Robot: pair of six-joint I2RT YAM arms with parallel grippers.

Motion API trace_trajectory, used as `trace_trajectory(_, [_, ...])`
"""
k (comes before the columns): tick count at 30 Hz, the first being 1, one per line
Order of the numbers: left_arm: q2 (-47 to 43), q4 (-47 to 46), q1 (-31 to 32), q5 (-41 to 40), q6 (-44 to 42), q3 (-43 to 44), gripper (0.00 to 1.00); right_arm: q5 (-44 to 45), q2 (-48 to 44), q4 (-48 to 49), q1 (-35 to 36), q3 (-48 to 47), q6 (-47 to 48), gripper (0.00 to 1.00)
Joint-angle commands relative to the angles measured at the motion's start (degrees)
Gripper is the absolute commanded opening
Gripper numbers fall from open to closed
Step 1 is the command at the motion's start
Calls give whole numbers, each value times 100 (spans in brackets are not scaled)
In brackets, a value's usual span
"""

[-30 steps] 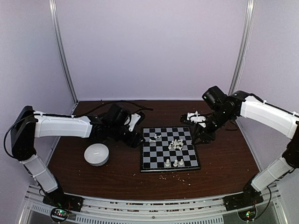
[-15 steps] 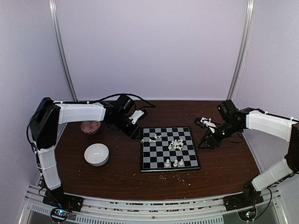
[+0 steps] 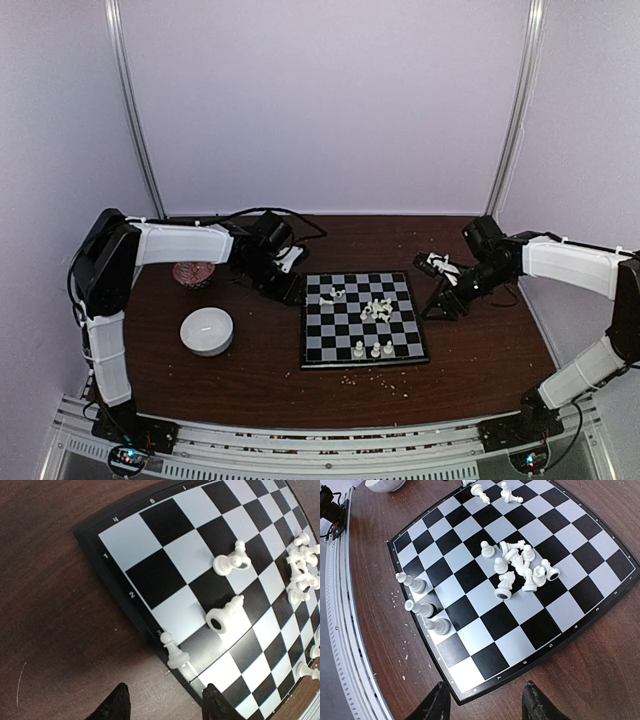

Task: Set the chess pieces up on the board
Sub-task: Pick up the pawn from the chessboard.

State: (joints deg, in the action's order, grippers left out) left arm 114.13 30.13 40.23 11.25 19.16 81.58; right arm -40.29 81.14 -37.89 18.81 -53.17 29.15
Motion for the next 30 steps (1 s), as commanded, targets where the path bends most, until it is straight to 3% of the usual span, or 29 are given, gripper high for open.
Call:
trace_trajectory(1, [252, 25, 29, -112, 388, 393, 49, -110, 59, -16, -36, -172, 21, 49])
trace_trajectory(16, [763, 512, 173, -294, 317, 1033, 49, -101, 210, -69, -38, -227, 57, 48])
trace_trajectory(30, [974, 571, 178, -263, 369, 1149, 38, -146, 288, -113, -38, -263, 65, 46])
